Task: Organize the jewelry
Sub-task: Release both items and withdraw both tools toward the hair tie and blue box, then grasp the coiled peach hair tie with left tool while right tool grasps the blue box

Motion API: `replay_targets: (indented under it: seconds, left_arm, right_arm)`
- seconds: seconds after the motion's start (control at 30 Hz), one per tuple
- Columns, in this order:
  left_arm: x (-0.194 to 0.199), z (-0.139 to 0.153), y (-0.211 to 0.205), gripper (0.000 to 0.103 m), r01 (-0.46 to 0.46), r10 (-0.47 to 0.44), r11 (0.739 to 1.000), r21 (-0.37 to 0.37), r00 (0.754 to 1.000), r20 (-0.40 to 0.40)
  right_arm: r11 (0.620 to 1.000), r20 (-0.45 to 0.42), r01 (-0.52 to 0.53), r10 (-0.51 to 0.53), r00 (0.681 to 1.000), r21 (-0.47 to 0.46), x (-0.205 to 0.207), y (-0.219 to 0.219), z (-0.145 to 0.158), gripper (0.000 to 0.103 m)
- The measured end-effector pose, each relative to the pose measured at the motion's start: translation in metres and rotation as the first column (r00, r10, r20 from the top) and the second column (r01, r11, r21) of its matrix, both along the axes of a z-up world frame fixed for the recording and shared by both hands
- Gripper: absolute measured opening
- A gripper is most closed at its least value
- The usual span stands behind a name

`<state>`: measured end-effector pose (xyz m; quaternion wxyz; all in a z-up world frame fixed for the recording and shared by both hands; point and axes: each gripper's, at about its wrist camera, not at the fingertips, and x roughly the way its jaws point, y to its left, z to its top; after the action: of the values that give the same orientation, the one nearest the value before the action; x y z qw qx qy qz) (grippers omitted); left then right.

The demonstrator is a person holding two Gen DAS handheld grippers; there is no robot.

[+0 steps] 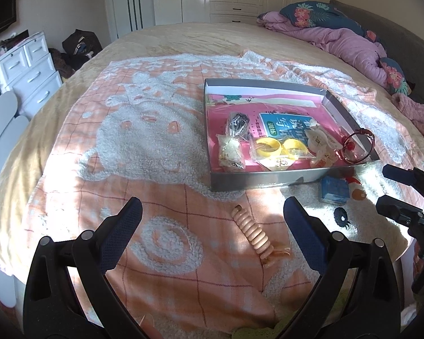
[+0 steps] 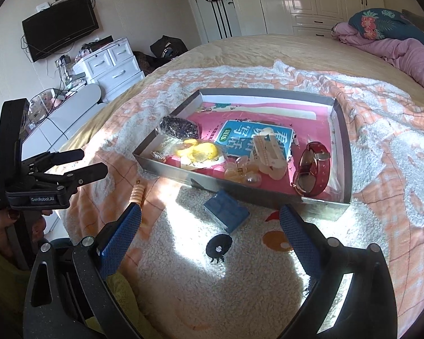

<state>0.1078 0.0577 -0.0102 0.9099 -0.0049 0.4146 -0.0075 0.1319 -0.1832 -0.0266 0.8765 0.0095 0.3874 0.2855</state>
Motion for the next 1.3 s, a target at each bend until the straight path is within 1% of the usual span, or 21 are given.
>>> replay_targets:
  seconds: [0.13, 0.37, 0.43, 0.5, 0.57, 0.6, 0.63, 0.67, 0.73, 0.8, 0.83, 0.9, 0.93, 0.97, 1.03, 1.07, 1.17, 1.3]
  left_arm:
    - [0.003, -0.014, 0.001, 0.093, 0.016, -0.019, 0.997, -0.074, 0.999, -0.041]
    - [0.008, -0.031, -0.005, 0.092, 0.042, -0.051, 0.994, -0.097, 0.994, -0.096]
    - [0.008, -0.034, -0.011, 0.084, 0.060, -0.068, 0.995, -0.085, 0.992, -0.105]
    - [0.009, -0.037, -0.015, 0.078, 0.075, -0.084, 0.994, -0.081, 0.990, -0.117]
    - [0.010, -0.042, -0.018, 0.068, 0.092, -0.102, 0.992, -0.083, 0.985, -0.137]
    - [0.011, -0.044, -0.021, 0.065, 0.105, -0.117, 0.991, -0.088, 0.982, -0.149]
    - [0.011, -0.047, -0.022, 0.063, 0.117, -0.131, 0.989, -0.095, 0.978, -0.159]
    - [0.012, -0.050, -0.025, 0.063, 0.124, -0.139, 0.988, -0.097, 0.976, -0.169]
    - [0.014, -0.054, -0.029, 0.063, 0.135, -0.150, 0.987, -0.092, 0.970, -0.189]
    - [0.017, -0.059, -0.032, 0.058, 0.140, -0.158, 0.985, -0.100, 0.966, -0.204]
    - [0.019, -0.062, -0.034, 0.054, 0.137, -0.154, 0.986, -0.095, 0.965, -0.212]
    - [0.022, -0.065, -0.039, 0.043, 0.129, -0.140, 0.990, -0.064, 0.966, -0.219]
    - [0.023, -0.066, -0.041, 0.032, 0.125, -0.129, 0.992, -0.033, 0.967, -0.220]
    - [0.023, -0.066, -0.043, 0.023, 0.125, -0.125, 0.992, -0.014, 0.967, -0.220]
    - [0.022, -0.065, -0.044, 0.017, 0.137, -0.137, 0.990, -0.013, 0.967, -0.216]
    - [0.020, -0.064, -0.044, 0.011, 0.142, -0.142, 0.990, -0.013, 0.968, -0.208]
    - [0.015, -0.055, -0.046, 0.010, 0.156, -0.156, 0.988, -0.010, 0.974, -0.167]
    - [0.004, -0.036, -0.048, 0.010, 0.156, -0.155, 0.988, 0.003, 0.983, -0.100]
  right_arm:
    - [1.000, -0.036, 0.011, -0.011, 0.999, -0.010, 0.005, 0.004, -0.014, 0.097]
    - [0.999, -0.100, 0.035, -0.034, 0.994, 0.006, 0.021, 0.007, -0.040, 0.097]
    - [0.999, -0.119, 0.040, -0.037, 0.992, 0.017, 0.027, 0.010, -0.046, 0.096]
    - [0.999, -0.136, 0.042, -0.039, 0.990, 0.025, 0.033, 0.014, -0.052, 0.090]
    - [0.998, -0.144, 0.055, -0.051, 0.988, 0.025, 0.036, 0.017, -0.059, 0.083]
    - [0.998, -0.134, 0.060, -0.055, 0.989, 0.030, 0.037, 0.018, -0.061, 0.081]
    - [0.997, -0.121, 0.064, -0.059, 0.991, 0.032, 0.037, 0.018, -0.062, 0.074]
    - [0.997, -0.114, 0.068, -0.064, 0.991, 0.037, 0.037, 0.017, -0.063, 0.062]
    - [0.996, -0.111, 0.066, -0.059, 0.992, 0.061, 0.038, 0.010, -0.064, 0.051]
    - [0.994, -0.113, 0.063, -0.053, 0.992, 0.084, 0.038, 0.003, -0.064, 0.051]
    - [0.994, -0.111, 0.061, -0.051, 0.993, 0.086, 0.037, 0.001, -0.063, 0.051]
    - [0.994, -0.106, 0.055, -0.045, 0.993, 0.095, 0.034, -0.004, -0.060, 0.051]
    - [0.994, -0.104, 0.049, -0.038, 0.994, 0.100, 0.033, -0.007, -0.058, 0.051]
    - [0.994, -0.099, 0.044, -0.034, 0.995, 0.101, 0.030, -0.008, -0.056, 0.051]
    - [0.995, -0.082, 0.031, -0.022, 0.996, 0.099, 0.025, -0.011, -0.050, 0.051]
    - [0.995, -0.075, 0.025, -0.018, 0.997, 0.100, 0.022, -0.013, -0.047, 0.051]
    - [0.993, -0.059, 0.010, -0.003, 0.998, 0.116, 0.015, -0.014, -0.035, 0.051]
    - [0.993, -0.016, -0.016, 0.018, 1.000, 0.115, 0.005, -0.014, -0.016, 0.051]
